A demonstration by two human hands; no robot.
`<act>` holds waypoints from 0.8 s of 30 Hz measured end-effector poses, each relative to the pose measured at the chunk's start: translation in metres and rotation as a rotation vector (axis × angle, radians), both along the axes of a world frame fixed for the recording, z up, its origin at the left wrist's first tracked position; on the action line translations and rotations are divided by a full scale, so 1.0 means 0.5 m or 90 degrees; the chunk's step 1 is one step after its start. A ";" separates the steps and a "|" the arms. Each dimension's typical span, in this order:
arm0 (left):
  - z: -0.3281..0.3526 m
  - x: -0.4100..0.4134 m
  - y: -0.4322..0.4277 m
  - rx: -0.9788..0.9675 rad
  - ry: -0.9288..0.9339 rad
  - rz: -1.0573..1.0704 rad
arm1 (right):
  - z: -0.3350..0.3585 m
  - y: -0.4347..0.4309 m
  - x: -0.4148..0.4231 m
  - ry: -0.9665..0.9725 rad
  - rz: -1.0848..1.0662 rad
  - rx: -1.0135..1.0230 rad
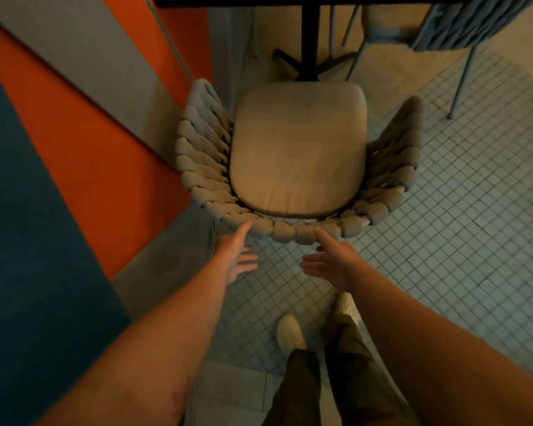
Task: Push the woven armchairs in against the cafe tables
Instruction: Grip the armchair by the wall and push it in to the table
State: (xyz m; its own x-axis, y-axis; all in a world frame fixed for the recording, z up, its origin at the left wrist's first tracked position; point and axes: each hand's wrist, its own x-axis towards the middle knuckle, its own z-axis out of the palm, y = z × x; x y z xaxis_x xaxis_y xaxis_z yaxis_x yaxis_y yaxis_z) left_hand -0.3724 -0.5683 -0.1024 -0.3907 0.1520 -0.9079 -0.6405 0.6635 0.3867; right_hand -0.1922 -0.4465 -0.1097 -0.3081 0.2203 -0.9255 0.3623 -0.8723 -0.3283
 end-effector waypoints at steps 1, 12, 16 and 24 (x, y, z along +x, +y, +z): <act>-0.008 -0.007 0.005 0.031 -0.015 0.054 | -0.013 -0.002 -0.011 0.011 -0.051 -0.016; -0.095 -0.097 0.023 0.162 0.008 0.256 | -0.096 0.023 -0.060 0.036 -0.348 -0.045; -0.108 -0.105 0.042 0.141 0.004 0.221 | -0.100 0.030 -0.066 0.021 -0.351 -0.057; -0.101 -0.104 0.115 0.156 0.014 0.215 | -0.093 0.099 -0.072 0.022 -0.341 -0.030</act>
